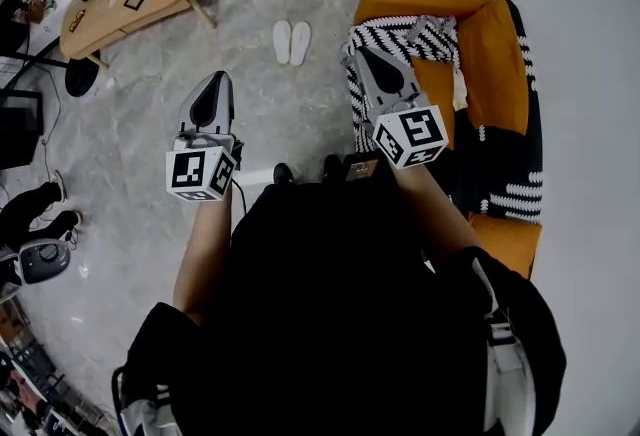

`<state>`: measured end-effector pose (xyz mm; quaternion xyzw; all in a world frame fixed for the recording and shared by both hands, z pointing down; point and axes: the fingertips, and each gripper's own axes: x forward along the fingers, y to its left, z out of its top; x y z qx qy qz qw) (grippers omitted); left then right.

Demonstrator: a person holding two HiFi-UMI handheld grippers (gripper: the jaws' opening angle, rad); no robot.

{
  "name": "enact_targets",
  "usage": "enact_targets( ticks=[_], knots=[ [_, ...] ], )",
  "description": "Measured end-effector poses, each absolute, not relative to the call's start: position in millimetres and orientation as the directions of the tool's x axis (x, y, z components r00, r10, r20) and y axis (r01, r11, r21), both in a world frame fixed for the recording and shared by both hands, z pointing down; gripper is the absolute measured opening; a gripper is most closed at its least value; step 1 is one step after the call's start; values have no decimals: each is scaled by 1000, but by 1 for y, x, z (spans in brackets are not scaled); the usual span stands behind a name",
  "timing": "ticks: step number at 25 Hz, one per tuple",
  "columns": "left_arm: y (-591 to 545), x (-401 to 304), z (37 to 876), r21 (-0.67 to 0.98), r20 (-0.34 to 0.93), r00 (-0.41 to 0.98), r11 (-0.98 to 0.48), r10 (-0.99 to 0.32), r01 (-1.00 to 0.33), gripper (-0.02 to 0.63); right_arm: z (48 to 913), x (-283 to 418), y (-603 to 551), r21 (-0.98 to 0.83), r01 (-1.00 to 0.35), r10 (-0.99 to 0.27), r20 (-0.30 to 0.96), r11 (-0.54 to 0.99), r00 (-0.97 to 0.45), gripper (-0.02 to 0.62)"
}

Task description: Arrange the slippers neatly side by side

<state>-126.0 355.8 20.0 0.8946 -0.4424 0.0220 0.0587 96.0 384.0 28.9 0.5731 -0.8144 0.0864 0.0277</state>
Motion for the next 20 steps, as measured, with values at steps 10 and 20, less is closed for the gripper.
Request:
enact_targets(
  ticks=[10,20],
  knots=[
    [359,-118,18,97,80,633,-626,-770,-774,15,29,102,388,-104,-943,-936,132,315,-327,31],
    [364,-115,19,115,83,652,-643,-754,-758,15,31,105,396,-113,-947,-940,137,300,-314,31]
  ],
)
